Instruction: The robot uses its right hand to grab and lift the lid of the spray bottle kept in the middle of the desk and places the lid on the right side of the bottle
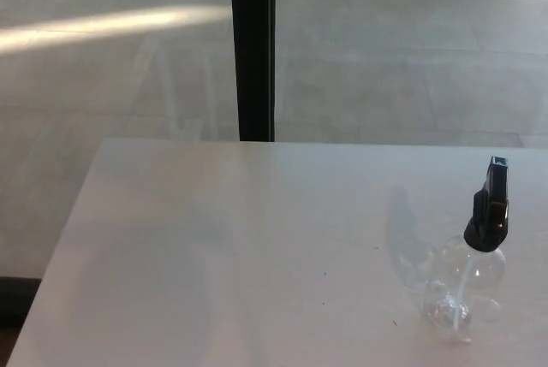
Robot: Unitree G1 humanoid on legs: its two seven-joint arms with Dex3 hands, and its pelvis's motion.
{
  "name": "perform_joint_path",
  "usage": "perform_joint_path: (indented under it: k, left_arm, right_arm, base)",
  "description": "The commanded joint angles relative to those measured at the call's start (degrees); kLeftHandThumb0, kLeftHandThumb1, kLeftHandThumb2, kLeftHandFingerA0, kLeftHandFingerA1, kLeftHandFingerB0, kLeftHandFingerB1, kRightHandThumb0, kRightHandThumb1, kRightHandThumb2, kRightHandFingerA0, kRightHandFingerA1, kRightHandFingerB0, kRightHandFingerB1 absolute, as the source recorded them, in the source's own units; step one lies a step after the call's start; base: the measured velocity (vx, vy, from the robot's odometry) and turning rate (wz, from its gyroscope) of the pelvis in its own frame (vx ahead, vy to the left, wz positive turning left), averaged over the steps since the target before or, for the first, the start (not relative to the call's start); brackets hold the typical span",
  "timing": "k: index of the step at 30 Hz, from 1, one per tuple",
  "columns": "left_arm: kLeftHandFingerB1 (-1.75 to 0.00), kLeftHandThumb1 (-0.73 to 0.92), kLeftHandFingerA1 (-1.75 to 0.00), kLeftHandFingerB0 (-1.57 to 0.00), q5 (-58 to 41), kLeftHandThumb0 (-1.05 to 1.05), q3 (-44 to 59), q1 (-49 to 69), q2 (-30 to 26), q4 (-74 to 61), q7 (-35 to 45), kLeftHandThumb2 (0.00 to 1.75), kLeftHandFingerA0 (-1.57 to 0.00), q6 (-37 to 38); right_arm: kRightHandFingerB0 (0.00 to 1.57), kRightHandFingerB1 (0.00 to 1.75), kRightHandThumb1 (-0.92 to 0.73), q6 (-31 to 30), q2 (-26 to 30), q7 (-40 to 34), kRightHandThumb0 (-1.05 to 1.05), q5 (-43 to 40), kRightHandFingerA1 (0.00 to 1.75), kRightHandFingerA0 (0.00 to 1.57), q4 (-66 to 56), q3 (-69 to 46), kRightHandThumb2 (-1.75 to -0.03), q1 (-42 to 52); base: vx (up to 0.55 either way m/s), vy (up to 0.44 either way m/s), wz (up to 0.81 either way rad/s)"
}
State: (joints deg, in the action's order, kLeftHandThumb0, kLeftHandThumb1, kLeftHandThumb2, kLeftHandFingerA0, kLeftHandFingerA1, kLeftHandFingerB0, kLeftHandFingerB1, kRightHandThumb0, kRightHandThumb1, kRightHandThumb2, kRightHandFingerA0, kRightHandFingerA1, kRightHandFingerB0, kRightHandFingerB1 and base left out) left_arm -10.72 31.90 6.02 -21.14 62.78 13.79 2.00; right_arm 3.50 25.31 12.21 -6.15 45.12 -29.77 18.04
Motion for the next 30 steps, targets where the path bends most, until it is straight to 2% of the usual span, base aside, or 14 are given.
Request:
perform_joint_path:
  k: [1, 3, 4, 9, 10, 11, 12, 13, 15, 16, 18, 19, 23, 30]
  left_arm:
    - [-0.64, 0.45, -0.85, -0.05, -6.52, -0.94, 4.12, -0.1, -1.66, 1.55, 5.45, 1.12, -0.28, -0.43]
    - [-0.61, 0.46, -0.84, -0.05, -6.28, -0.88, 4.4, -0.16, -2.0, 2.16, 5.51, 1.12, -0.27, -0.41]
    - [-0.61, 0.45, -0.84, -0.05, -6.15, -0.88, 4.39, -0.54, -2.27, 2.81, 5.35, 1.12, -0.28, -0.24]
    - [-0.61, 0.46, -0.83, -0.04, -6.21, -0.88, 3.89, -1.02, -2.83, 3.75, 5.81, 1.12, -0.28, 0.01]
    - [-0.62, 0.46, -0.84, -0.04, -6.19, -0.89, 3.78, -1.01, -2.85, 3.76, 5.89, 1.13, -0.29, 0.16]
    - [-0.62, 0.46, -0.84, -0.04, -6.16, -0.89, 3.72, -1.01, -2.85, 3.75, 5.86, 1.13, -0.29, 0.25]
    - [-0.66, 0.46, -0.86, -0.05, -5.98, -0.9, 3.6, -1.21, -2.9, 4.3, 5.25, 1.12, -0.34, 0.37]
    - [-0.66, 0.46, -0.86, -0.05, -5.95, -0.89, 3.53, -1.24, -2.9, 4.43, 5.06, 1.12, -0.34, 0.4]
    - [-0.6, 0.47, -0.82, -0.04, -5.88, -0.9, 3.32, -1.02, -2.95, 4.44, 5.97, 1.13, -0.26, 0.82]
    - [-0.62, 0.47, -0.82, -0.03, -6.1, -0.9, 3.5, -1.01, -2.85, 4.31, 5.76, 1.12, -0.27, 0.75]
    - [-0.65, 0.46, -0.84, -0.04, -6.14, -0.89, 3.57, -0.85, -2.8, 4.15, 5.09, 1.11, -0.31, 0.29]
    - [-0.64, 0.47, -0.85, -0.04, -6.08, -0.92, 3.51, -0.8, -2.81, 4.19, 5.07, 1.12, -0.32, 0.39]
    - [-0.63, 0.45, -0.86, -0.04, -6.61, -0.94, 3.76, -0.64, -2.68, 4.14, 5.95, 1.12, -0.3, 0.51]
    - [-0.63, 0.47, -0.83, -0.03, -6.81, -0.96, 3.33, -0.41, -2.71, 4.22, 6.59, 1.13, -0.26, 0.68]
  right_arm:
    - [0.08, 0.61, -0.13, 2.63, 5.09, 2.6, -0.43, -5.05, 0.75, 0.27, -0.84, -4.63, -0.87, -1.4]
    - [0.0, 1.01, -0.6, 3.04, 6.72, 2.22, -0.99, -5.62, 1.33, 0.16, -3.03, -6.24, -0.53, -2.9]
    - [0.06, 0.6, -0.16, 0.8, 7.73, 2.62, -0.43, -6.89, 0.73, 0.24, -6.19, -7.45, -0.89, -3.69]
    - [0.12, 0.63, -0.13, -5.66, 12.2, 0.75, -0.43, -8.46, 0.71, 0.2, -17.49, -10.28, -0.87, -9.94]
    - [0.02, 0.92, -0.66, -6.31, 13.68, 1.52, -1.03, -9.32, 1.33, 0.0, -19.99, -10.66, -0.5, -12.07]
    - [0.02, 0.92, -0.66, -6.28, 13.94, 1.75, -1.03, -9.43, 1.33, 0.0, -20.67, -10.79, -0.5, -12.59]
    - [0.23, 0.78, -0.55, -7.57, 14.72, 2.76, -0.95, -10.99, 0.92, 0.13, -24.73, -11.11, -0.98, -14.47]
    - [0.3, 0.86, -0.61, -9.02, 15.46, 2.69, -1.05, -11.2, 1.13, 0.1, -27.58, -10.97, -0.57, -15.76]
    - [0.29, 0.8, -0.6, -11.5, 17.16, 1.94, -0.99, -10.55, 1.02, 0.19, -34.73, -9.64, -0.59, -18.14]
    - [0.29, 0.66, -0.11, -12.23, 17.7, 2.25, -0.4, -11.1, 0.68, 0.24, -37.71, -9.02, -0.85, -19.89]
    - [0.29, 0.66, -0.11, -12.53, 17.97, 2.52, -0.4, -10.99, 0.67, 0.23, -40.28, -8.32, -0.85, -20.83]
    - [0.27, 0.67, -0.59, -13.68, 18.57, 2.82, -0.95, -10.77, 0.83, 0.21, -42.87, -7.42, -0.57, -21.71]
    - [0.0, 0.31, -0.41, -14.78, 22.53, 7.29, -0.59, -9.71, 0.44, 0.0, -52.46, -0.97, -0.86, -26.07]
    - [0.06, 0.28, -0.36, -12.74, 27.07, 12.45, -0.63, -4.22, 0.48, 0.04, -56.88, 10.18, -0.79, -31.95]
  base:
    - [0.0, 0.0, 0.0]
    - [0.0, 0.0, 0.0]
    - [0.0, 0.0, 0.0]
    - [0.0, 0.0, 0.0]
    - [0.0, 0.0, 0.0]
    - [0.0, 0.0, 0.0]
    - [0.0, 0.0, 0.0]
    - [0.0, 0.0, 0.0]
    - [0.0, 0.0, 0.0]
    - [0.0, 0.0, 0.0]
    - [0.0, 0.0, 0.0]
    - [0.0, 0.0, 0.0]
    - [0.0, 0.0, 0.0]
    - [0.0, 0.0, 0.0]
